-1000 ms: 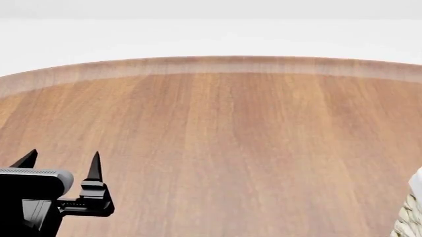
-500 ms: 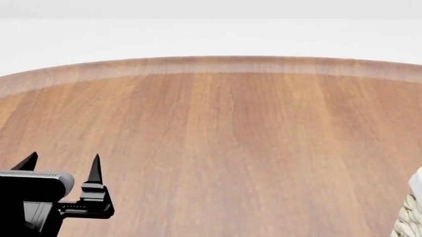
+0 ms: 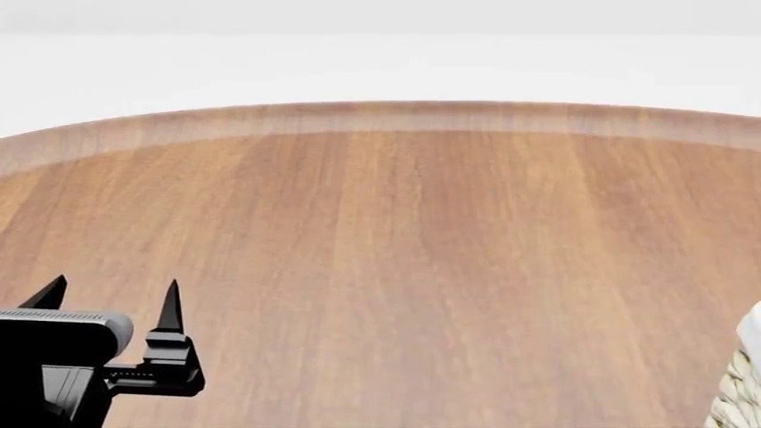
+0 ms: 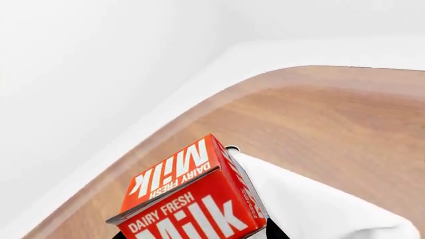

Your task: Pick the milk and place it in the basket.

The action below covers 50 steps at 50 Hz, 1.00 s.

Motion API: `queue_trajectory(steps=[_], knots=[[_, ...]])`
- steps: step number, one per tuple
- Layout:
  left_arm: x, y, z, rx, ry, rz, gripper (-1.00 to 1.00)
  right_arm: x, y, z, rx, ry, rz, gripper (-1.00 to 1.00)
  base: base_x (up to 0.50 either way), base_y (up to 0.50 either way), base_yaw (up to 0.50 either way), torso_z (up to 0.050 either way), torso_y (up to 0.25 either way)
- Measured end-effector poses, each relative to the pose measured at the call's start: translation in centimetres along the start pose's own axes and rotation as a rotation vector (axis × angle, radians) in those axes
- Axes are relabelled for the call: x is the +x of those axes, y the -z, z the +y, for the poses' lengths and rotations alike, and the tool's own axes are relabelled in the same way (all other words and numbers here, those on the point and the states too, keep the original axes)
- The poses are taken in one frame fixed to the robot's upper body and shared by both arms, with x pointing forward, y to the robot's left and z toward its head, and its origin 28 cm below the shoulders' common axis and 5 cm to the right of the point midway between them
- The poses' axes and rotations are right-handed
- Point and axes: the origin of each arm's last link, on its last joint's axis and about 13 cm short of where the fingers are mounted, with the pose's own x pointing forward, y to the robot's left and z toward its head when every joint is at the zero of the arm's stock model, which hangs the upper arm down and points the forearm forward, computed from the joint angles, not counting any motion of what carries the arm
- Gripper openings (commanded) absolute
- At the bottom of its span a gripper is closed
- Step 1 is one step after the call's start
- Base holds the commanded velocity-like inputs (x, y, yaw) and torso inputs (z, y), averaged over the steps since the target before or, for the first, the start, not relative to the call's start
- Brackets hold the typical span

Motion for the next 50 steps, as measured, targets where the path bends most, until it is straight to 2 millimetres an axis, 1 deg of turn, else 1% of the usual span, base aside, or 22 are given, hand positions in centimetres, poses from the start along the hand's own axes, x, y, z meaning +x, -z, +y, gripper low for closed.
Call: queue_trajectory(steps=[11, 39, 50], knots=[[0.0, 0.1, 0.0, 0.001, -0.001, 0.003, 1.00, 0.8, 1.0, -0.7, 0.035, 0.018, 0.042, -1.00, 0.00, 0.00, 0.00, 0.000, 0.002], [0.0, 0.6, 0.0, 0.002, -0.002, 0.013, 1.00, 3.3, 4.4, -1.1, 0.060, 0.030, 0.160, -1.00, 0.00, 0.00, 0.00, 0.001, 0.001], [0.0, 0.6, 0.1, 0.004, -0.006, 0.015, 1.00, 3.7, 5.3, -1.6, 0.074, 0.052, 0.176, -1.00, 0.00, 0.00, 0.00, 0.000, 0.001]])
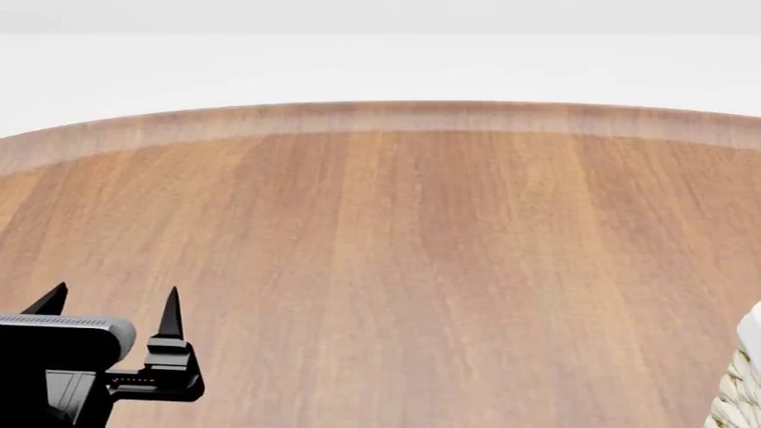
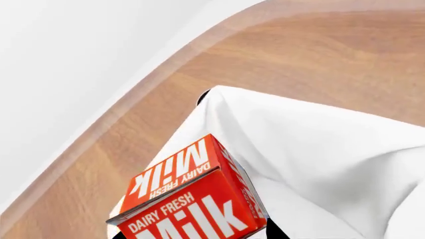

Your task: Pick the milk and place it in the basket.

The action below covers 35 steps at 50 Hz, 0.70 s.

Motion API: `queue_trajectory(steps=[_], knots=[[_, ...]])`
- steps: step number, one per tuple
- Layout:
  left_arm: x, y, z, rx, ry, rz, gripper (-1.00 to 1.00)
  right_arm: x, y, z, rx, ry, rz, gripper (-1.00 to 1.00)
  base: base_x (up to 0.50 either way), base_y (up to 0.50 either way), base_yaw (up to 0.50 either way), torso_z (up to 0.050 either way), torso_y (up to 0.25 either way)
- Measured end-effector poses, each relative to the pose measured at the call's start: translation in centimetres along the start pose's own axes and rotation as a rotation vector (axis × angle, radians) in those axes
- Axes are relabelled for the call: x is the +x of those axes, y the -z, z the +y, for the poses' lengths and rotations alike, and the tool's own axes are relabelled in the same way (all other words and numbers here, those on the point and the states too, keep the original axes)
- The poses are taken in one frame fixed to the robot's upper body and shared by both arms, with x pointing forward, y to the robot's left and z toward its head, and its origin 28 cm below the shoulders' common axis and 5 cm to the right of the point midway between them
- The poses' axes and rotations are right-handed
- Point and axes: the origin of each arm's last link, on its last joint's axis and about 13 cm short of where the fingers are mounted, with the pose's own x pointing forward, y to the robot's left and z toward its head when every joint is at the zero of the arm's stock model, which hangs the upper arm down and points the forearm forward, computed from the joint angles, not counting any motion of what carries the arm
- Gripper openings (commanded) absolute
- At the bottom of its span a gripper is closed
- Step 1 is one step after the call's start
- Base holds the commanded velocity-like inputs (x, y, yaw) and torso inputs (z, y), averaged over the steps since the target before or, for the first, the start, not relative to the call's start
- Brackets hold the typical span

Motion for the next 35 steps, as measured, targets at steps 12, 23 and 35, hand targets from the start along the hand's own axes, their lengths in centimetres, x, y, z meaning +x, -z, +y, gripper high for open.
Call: queue_trajectory(steps=[12, 23, 35], knots=[[-0.03, 0.08, 0.04, 0.003, -0.002, 0.001, 1.00, -0.05, -0.04, -0.54, 0.023, 0.045, -0.041, 1.00, 0.00, 0.00, 0.00, 0.001, 0.001], [-0.05, 0.27, 0.06, 0.006, -0.003, 0.005, 1.00, 0.00, -0.15, -0.63, 0.032, 0.036, -0.068, 1.00, 0.00, 0.00, 0.00, 0.000, 0.001], [-0.09, 0.33, 0.02, 0.007, -0.002, 0.007, 1.00, -0.12, -0.51, -0.46, 0.037, 0.009, -0.090, 1.00, 0.00, 0.00, 0.00, 0.000, 0.000]])
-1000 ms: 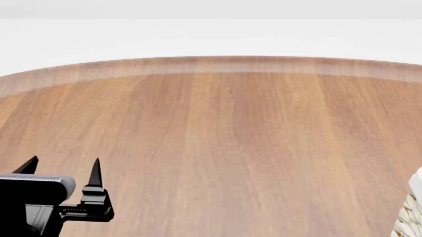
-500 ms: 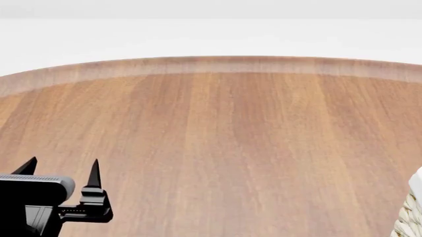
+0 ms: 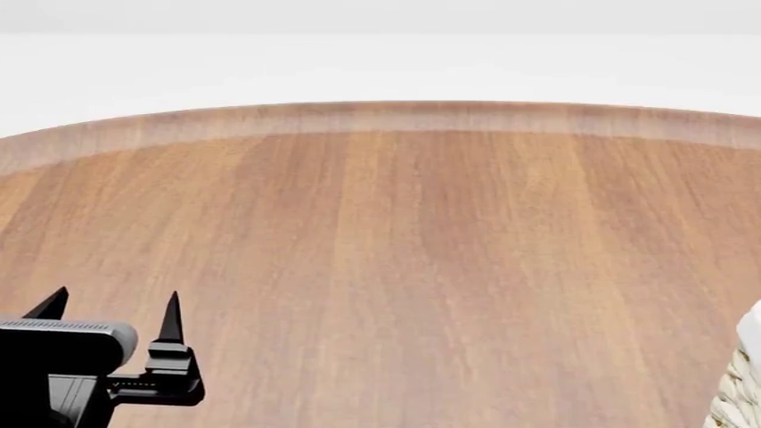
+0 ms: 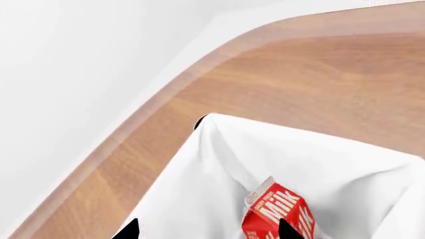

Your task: Pick the milk and place it in the basket.

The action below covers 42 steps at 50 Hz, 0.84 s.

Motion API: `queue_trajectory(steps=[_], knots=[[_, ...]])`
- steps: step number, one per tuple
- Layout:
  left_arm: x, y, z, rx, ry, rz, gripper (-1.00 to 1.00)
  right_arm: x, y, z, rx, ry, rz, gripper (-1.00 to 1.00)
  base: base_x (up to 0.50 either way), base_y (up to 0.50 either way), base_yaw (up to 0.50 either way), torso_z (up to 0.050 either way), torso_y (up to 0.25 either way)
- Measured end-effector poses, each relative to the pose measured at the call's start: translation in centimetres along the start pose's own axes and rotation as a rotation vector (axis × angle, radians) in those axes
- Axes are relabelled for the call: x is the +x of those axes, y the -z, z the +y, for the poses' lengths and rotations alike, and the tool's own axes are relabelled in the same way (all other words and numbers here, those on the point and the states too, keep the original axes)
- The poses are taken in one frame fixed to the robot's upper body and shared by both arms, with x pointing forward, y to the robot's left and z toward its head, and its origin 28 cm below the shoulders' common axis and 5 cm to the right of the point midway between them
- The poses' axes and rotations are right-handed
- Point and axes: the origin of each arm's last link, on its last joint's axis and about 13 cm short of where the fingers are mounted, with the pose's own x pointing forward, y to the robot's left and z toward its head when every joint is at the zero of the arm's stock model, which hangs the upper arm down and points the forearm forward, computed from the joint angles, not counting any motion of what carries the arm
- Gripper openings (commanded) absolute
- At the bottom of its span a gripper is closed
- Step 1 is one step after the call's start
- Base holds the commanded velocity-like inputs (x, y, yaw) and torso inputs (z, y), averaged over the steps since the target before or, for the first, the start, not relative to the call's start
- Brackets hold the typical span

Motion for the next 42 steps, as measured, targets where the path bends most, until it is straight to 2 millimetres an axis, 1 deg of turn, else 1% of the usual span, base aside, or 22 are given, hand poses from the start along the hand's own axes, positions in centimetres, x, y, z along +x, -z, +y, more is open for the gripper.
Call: queue_trajectory(steps=[6, 10, 14, 19, 23, 27, 33, 37, 42], knots=[[0.0, 0.0, 0.0, 0.000, 0.000, 0.001, 1.00, 0.0, 0.0, 0.2, -0.007, -0.013, -0.002, 1.00, 0.00, 0.00, 0.00, 0.000, 0.000], [0.0, 0.0, 0.0, 0.000, 0.001, 0.000, 1.00, 0.0, -0.1, 0.9, -0.043, -0.058, -0.010, 1.00, 0.00, 0.00, 0.00, 0.003, 0.000], [0.0, 0.0, 0.0, 0.000, 0.001, 0.000, 1.00, 0.0, -0.2, 2.5, -0.110, -0.151, -0.024, 1.00, 0.00, 0.00, 0.00, 0.000, 0.000], [0.0, -0.1, -0.1, -0.001, 0.001, -0.001, 1.00, -0.1, -0.2, 5.1, -0.201, -0.282, -0.048, 1.00, 0.00, 0.00, 0.00, 0.000, 0.000], [0.0, -0.2, -0.1, -0.003, 0.001, -0.002, 1.00, -0.4, 0.2, 7.3, -0.286, -0.375, -0.095, 1.00, 0.00, 0.00, 0.00, 0.000, 0.000], [0.0, -0.3, -0.1, -0.006, 0.001, -0.004, 1.00, -1.0, 1.2, 9.4, -0.382, -0.453, -0.161, 1.00, 0.00, 0.00, 0.00, 0.000, 0.000], [0.0, -0.4, -0.1, -0.010, 0.002, -0.006, 1.00, -1.8, 3.6, 11.7, -0.512, -0.548, -0.241, 1.00, 0.00, 0.00, 0.00, 0.000, 0.000], [0.0, -0.5, -0.1, -0.012, 0.003, -0.008, 1.00, -2.2, 5.3, 12.6, -0.572, -0.601, -0.275, 1.00, 0.00, 0.00, 0.00, 0.000, 0.000], [-0.1, -0.6, -0.2, -0.015, 0.005, -0.012, 1.00, -2.8, 7.3, 13.2, -0.622, -0.652, -0.304, 1.00, 0.00, 0.00, 0.00, 0.000, 0.000]])
